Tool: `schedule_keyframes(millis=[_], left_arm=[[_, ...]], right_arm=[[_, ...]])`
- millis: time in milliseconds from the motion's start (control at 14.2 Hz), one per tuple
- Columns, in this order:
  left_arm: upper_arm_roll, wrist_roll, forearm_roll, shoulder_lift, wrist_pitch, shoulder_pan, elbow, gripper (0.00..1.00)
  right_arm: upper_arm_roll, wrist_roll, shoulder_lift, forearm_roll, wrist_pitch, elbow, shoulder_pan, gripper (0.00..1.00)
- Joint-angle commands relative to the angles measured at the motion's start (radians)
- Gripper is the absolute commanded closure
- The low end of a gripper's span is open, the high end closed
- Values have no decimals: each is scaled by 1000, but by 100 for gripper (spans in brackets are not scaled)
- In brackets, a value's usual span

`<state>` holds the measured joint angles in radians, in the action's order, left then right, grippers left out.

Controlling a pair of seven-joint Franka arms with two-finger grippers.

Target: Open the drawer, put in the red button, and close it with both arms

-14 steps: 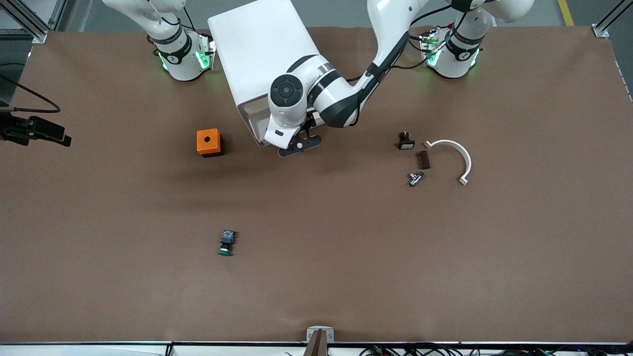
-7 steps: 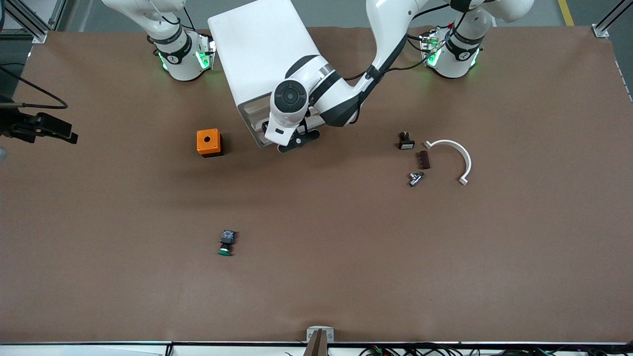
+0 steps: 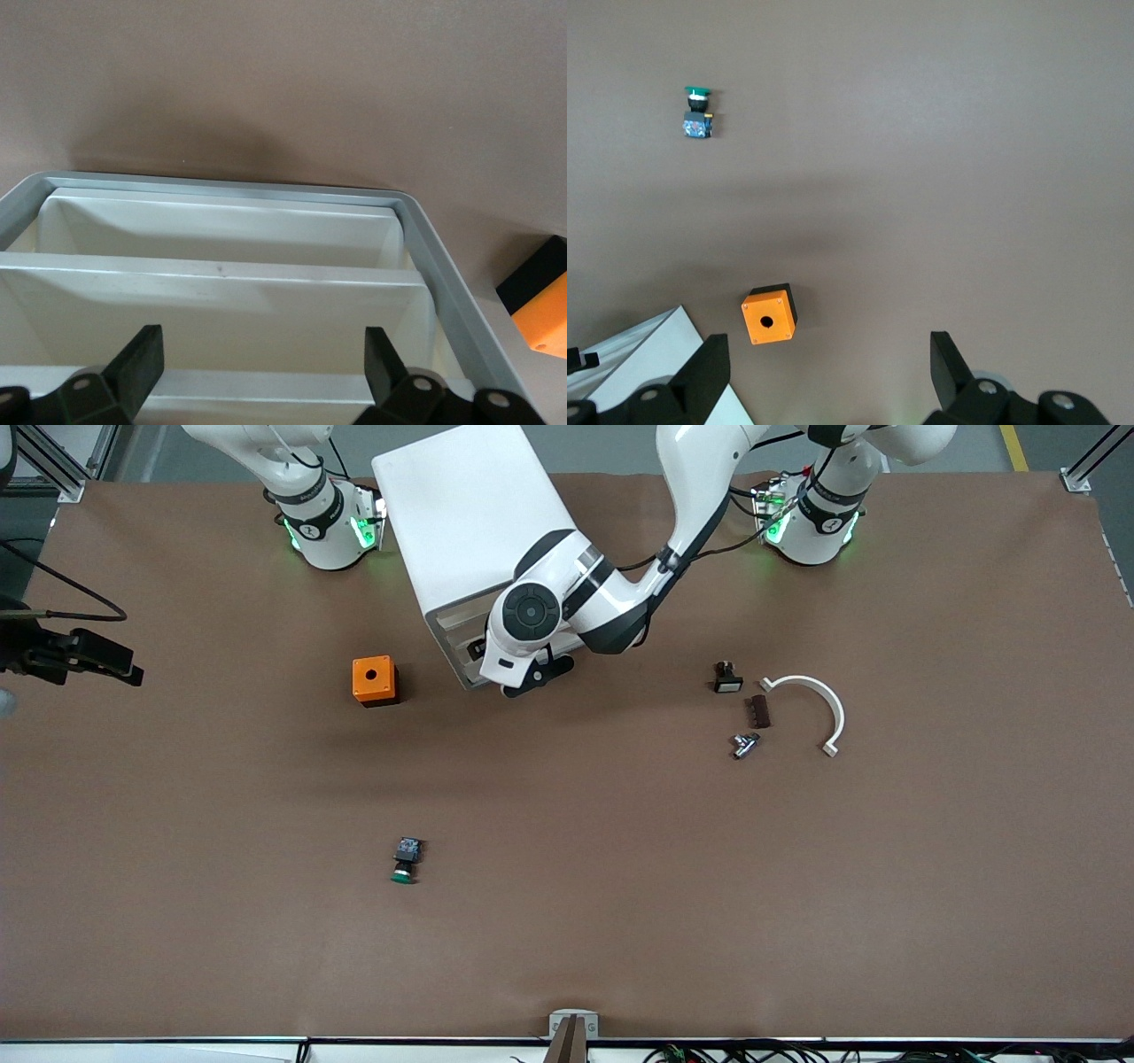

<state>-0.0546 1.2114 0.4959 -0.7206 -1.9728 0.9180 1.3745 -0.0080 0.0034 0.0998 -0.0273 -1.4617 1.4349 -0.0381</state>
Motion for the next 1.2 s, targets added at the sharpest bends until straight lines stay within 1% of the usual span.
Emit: schedule_keyframes(millis=[0,283,495,636,777,919,1131], left_arm=[[-7,-10,27,6,-8,2,2,1],[-1,-47,-11,23,-11,-30,-2,1],[1,-32,-13,58,-11,-80,-6,1],[19,-35,-29,102,-8,-114,-15,1],[36,-35,-107,164,-1,-137,-34,1],[36,-39,-178,245,0,-198,-31,1],[36,-100,-220,323,84,-296,-32,1]], right_arm=[[3,4,-74,-3,-55,80,-11,0],[3,4,-156,-3,-133,202,-32,0],[5,15,-173,-3,-137,222,-32,0],[5,15,-177,-3,-138,223,-32,0],[5,15,-177,-3,-138,223,-32,0],[5,15,-177,-3,-138,223,-31,0],[5,15,-177,-3,-137,223,-31,0]])
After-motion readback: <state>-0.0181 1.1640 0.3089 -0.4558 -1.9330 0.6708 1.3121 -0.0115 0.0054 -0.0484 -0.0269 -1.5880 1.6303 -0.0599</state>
